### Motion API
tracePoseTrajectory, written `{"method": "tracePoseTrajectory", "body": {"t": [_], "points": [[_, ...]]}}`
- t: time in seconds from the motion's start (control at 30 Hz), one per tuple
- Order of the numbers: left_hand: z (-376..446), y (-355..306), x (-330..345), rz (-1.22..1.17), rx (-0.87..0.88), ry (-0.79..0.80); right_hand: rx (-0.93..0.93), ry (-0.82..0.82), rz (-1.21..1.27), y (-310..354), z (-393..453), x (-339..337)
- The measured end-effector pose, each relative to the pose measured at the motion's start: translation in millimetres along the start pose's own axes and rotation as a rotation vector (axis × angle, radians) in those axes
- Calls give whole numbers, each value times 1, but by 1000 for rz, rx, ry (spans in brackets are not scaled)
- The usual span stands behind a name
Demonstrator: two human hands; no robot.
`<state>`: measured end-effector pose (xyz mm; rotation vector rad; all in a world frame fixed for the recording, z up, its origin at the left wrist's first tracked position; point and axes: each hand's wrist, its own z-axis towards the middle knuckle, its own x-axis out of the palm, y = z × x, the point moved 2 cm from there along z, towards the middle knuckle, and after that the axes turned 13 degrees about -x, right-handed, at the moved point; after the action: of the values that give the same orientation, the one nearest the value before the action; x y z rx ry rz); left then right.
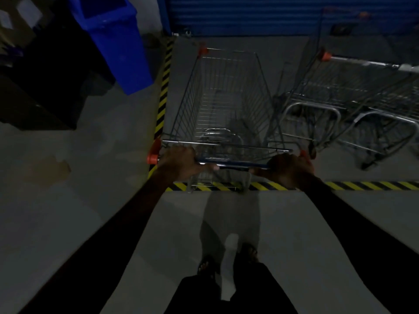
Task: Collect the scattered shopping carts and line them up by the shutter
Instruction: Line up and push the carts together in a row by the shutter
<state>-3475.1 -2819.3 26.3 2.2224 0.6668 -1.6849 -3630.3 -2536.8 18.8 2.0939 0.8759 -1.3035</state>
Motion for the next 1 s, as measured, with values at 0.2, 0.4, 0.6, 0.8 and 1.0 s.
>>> {"method": "tracePoseTrajectory", "body": {"t": [0.2,0.4,0.6,0.8,1.0], "points": [[-49,22,12,57,-43,-55,9,13,-78,40,-35,22],[-64,39,26,27,-59,19,-37,7,-123,60,-44,26],[-43,47,12,-7,-70,-13,-79,-74,-113,65,-17,13],[23,58,1,71,-88,-56,-92,-28,-66,55,38,-29],[89,64,-34,24,-141,-76,-111,-65,27,36,128,-60]]}}
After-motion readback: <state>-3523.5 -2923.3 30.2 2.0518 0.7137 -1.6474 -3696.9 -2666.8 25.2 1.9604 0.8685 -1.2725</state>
